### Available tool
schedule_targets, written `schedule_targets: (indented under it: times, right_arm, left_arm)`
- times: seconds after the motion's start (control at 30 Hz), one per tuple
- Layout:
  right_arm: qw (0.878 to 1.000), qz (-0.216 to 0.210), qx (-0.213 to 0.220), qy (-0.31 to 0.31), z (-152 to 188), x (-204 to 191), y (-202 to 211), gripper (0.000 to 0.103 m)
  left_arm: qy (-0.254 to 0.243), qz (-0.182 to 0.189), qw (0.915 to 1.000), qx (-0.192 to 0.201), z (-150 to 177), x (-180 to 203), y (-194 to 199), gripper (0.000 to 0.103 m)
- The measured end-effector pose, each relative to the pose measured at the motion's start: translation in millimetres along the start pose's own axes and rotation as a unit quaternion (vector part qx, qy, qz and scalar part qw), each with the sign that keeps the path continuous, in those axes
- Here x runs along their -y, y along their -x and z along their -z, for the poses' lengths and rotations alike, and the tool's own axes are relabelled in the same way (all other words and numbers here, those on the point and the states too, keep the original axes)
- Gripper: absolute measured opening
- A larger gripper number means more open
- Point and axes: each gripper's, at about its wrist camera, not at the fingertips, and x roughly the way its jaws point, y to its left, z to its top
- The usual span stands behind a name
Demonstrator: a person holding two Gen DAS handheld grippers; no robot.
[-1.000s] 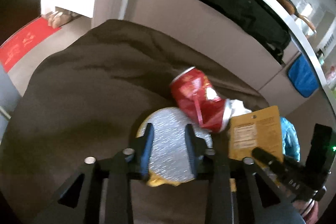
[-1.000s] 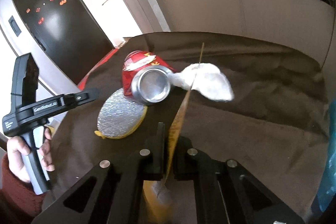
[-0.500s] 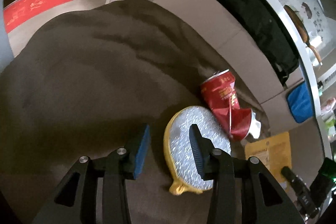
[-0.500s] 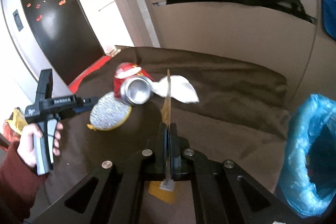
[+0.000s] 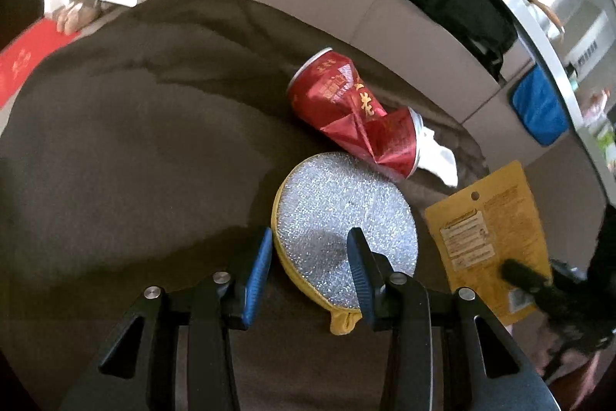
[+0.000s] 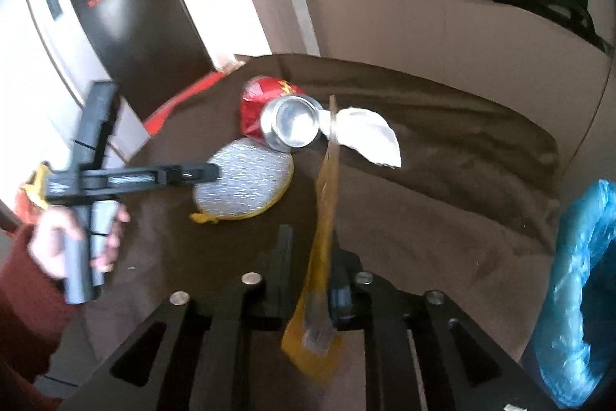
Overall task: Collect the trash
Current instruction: 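Grasp the white tissue with the left gripper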
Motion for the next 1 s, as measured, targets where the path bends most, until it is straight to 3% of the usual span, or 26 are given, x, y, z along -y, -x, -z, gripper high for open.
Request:
schedule_targets:
  times: [0.2, 0.37, 0.5, 0.6, 0.67, 0.8, 0.9, 1.0]
  right_arm:
    - [1.000, 0.027, -0.012, 0.010, -1, -1, -20, 0.002]
    - [0.998, 0.047, 0.027, 0.016, -8, 7, 8, 0.000]
    - [0.998, 0.039, 0.048, -0.021, -5, 33, 33, 0.000]
    - [0.997, 0.035, 0.052, -0.043, 6, 49, 44, 0.000]
    - [0.997, 0.034, 0.050, -0.053, 14, 59, 50, 0.000]
    - [0.996, 0.028, 0.051, -0.074, 30, 73, 58, 0.000]
    - [0.995, 0.020, 0.050, -0.087, 41, 80, 58, 0.001]
    - [0.994, 0.014, 0.044, -0.101, 49, 87, 54, 0.002]
  left_arm:
    - [0.005, -0.016, 0.9998, 0.014, 5, 2, 14, 0.041]
    - [-0.020, -0.015, 0.9986, 0.047, 0, 26, 30, 0.041]
    - [-0.070, 0.015, 0.9956, 0.061, -8, 67, 32, 0.042]
    - [-0.118, 0.033, 0.9915, 0.044, -20, 105, 14, 0.042]
    - [-0.182, 0.040, 0.9824, 0.010, -34, 130, -10, 0.042]
    - [-0.254, -0.028, 0.9666, -0.017, -56, 154, -50, 0.042]
    - [-0.270, -0.056, 0.9604, -0.040, -70, 159, -76, 0.042]
    - [-0.254, -0.053, 0.9633, -0.069, -76, 161, -96, 0.042]
